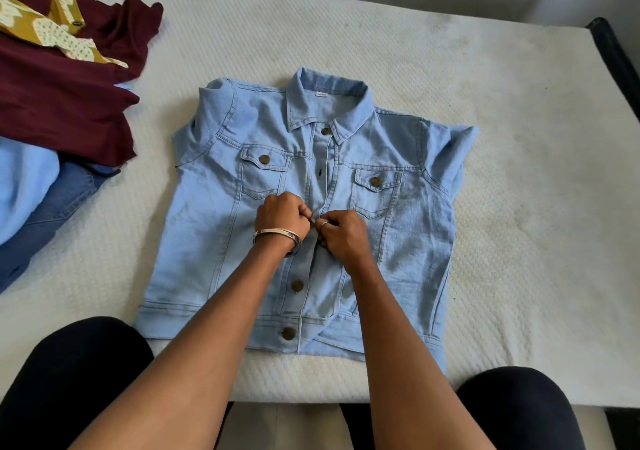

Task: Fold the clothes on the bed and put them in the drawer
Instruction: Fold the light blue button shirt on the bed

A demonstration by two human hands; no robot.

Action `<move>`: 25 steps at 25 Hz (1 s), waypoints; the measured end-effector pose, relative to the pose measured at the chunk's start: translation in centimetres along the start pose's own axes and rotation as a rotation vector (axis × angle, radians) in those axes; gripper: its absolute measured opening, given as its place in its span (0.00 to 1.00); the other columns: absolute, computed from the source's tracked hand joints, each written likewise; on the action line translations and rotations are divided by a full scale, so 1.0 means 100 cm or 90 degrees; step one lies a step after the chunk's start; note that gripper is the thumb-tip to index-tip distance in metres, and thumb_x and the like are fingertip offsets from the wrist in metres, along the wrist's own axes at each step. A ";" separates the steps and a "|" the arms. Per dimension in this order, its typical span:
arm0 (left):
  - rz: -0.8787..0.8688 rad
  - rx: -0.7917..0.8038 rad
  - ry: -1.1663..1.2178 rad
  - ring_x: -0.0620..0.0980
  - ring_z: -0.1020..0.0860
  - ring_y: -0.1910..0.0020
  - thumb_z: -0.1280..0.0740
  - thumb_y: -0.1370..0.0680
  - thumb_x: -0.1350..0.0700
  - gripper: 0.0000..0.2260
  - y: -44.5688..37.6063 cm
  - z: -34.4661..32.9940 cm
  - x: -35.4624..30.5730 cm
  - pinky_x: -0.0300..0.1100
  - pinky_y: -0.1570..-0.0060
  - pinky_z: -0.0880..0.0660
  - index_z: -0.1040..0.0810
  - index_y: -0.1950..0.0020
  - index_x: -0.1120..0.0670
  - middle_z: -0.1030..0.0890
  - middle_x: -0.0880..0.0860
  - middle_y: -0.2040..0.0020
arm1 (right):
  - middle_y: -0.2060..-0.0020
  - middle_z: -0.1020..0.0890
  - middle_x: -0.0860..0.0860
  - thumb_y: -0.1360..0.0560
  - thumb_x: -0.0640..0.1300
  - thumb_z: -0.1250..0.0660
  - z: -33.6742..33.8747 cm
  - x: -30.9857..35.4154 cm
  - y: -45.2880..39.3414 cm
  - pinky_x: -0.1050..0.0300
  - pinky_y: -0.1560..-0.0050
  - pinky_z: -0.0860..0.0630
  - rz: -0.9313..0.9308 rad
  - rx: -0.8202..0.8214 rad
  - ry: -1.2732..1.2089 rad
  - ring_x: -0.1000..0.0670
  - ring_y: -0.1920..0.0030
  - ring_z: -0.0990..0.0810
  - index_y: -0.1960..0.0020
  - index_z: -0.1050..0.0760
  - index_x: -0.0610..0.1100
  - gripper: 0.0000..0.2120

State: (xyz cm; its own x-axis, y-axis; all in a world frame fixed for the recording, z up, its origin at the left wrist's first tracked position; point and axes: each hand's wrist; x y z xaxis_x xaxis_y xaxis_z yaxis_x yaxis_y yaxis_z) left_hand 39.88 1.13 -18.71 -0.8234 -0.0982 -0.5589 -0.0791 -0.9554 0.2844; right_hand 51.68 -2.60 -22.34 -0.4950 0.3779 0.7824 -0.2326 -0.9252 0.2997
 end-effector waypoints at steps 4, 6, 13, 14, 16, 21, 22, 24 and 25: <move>0.033 0.003 0.056 0.51 0.18 0.53 0.27 0.29 0.60 0.05 -0.004 -0.001 0.004 0.42 0.50 0.22 0.14 0.57 0.52 0.15 0.52 0.57 | 0.76 0.25 0.50 0.28 0.44 0.34 -0.006 -0.005 0.007 0.49 0.67 0.28 0.008 -0.027 -0.031 0.50 0.71 0.27 0.74 0.30 0.50 0.16; 0.055 0.006 0.072 0.51 0.17 0.55 0.26 0.30 0.60 0.04 -0.008 -0.002 0.005 0.42 0.50 0.21 0.14 0.59 0.51 0.15 0.52 0.59 | 0.76 0.25 0.52 0.28 0.44 0.33 -0.007 -0.007 0.005 0.48 0.66 0.26 -0.005 -0.024 -0.030 0.49 0.70 0.25 0.73 0.27 0.52 0.15; 0.008 0.066 -0.022 0.53 0.19 0.53 0.22 0.35 0.62 0.08 -0.013 -0.001 0.002 0.46 0.49 0.21 0.15 0.59 0.52 0.16 0.55 0.59 | 0.76 0.22 0.51 0.23 0.40 0.33 -0.004 -0.005 0.002 0.56 0.69 0.24 -0.031 0.022 -0.091 0.55 0.76 0.24 0.63 0.20 0.45 0.11; 0.011 0.041 -0.017 0.54 0.19 0.53 0.23 0.34 0.62 0.07 -0.012 -0.003 0.003 0.46 0.50 0.21 0.15 0.60 0.52 0.16 0.55 0.60 | 0.76 0.22 0.51 0.23 0.40 0.33 -0.005 -0.006 0.002 0.56 0.69 0.25 -0.029 0.017 -0.087 0.55 0.76 0.24 0.65 0.21 0.47 0.13; 0.036 -0.023 0.018 0.56 0.19 0.53 0.25 0.32 0.62 0.05 -0.006 -0.011 0.005 0.46 0.51 0.21 0.15 0.60 0.52 0.15 0.55 0.59 | 0.77 0.21 0.52 0.24 0.42 0.33 -0.010 -0.008 0.001 0.51 0.69 0.22 -0.027 -0.006 -0.053 0.52 0.74 0.22 0.68 0.23 0.51 0.14; 0.097 -0.018 0.023 0.58 0.19 0.53 0.28 0.31 0.60 0.04 -0.014 -0.015 0.006 0.49 0.53 0.19 0.15 0.64 0.53 0.16 0.55 0.59 | 0.75 0.20 0.48 0.24 0.41 0.29 -0.011 -0.008 0.004 0.51 0.67 0.20 -0.064 -0.024 -0.097 0.49 0.73 0.21 0.59 0.18 0.42 0.06; 0.104 0.014 0.033 0.57 0.18 0.55 0.28 0.31 0.60 0.04 -0.019 -0.014 0.008 0.48 0.54 0.19 0.16 0.65 0.53 0.16 0.54 0.60 | 0.75 0.20 0.47 0.24 0.40 0.28 -0.009 -0.008 0.004 0.54 0.70 0.22 -0.076 -0.029 -0.123 0.49 0.74 0.22 0.58 0.17 0.40 0.05; 0.130 0.064 0.105 0.55 0.17 0.61 0.27 0.31 0.63 0.05 -0.024 -0.010 0.013 0.47 0.57 0.18 0.16 0.66 0.55 0.16 0.54 0.63 | 0.75 0.20 0.45 0.26 0.41 0.27 -0.005 -0.005 0.006 0.59 0.73 0.25 -0.089 -0.035 -0.157 0.50 0.76 0.23 0.58 0.18 0.37 0.07; 0.146 0.073 0.157 0.53 0.17 0.65 0.28 0.29 0.64 0.06 -0.025 -0.009 0.016 0.47 0.61 0.18 0.17 0.65 0.56 0.17 0.55 0.66 | 0.75 0.19 0.44 0.26 0.42 0.26 -0.004 -0.003 0.007 0.60 0.74 0.26 -0.097 -0.035 -0.172 0.50 0.77 0.24 0.59 0.18 0.36 0.09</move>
State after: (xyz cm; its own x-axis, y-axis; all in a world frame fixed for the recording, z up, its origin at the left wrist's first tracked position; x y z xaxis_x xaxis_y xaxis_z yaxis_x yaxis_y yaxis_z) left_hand 39.31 3.07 -21.00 -0.6673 -0.3839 -0.6382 0.0180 -0.8650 0.5015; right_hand 51.33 -3.33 -22.55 -0.2130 0.4822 0.8498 -0.3353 -0.8530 0.4000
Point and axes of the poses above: each hand's wrist, its own y-axis away from the middle knuckle, its own z-axis out of the back of the hand, x = y × z
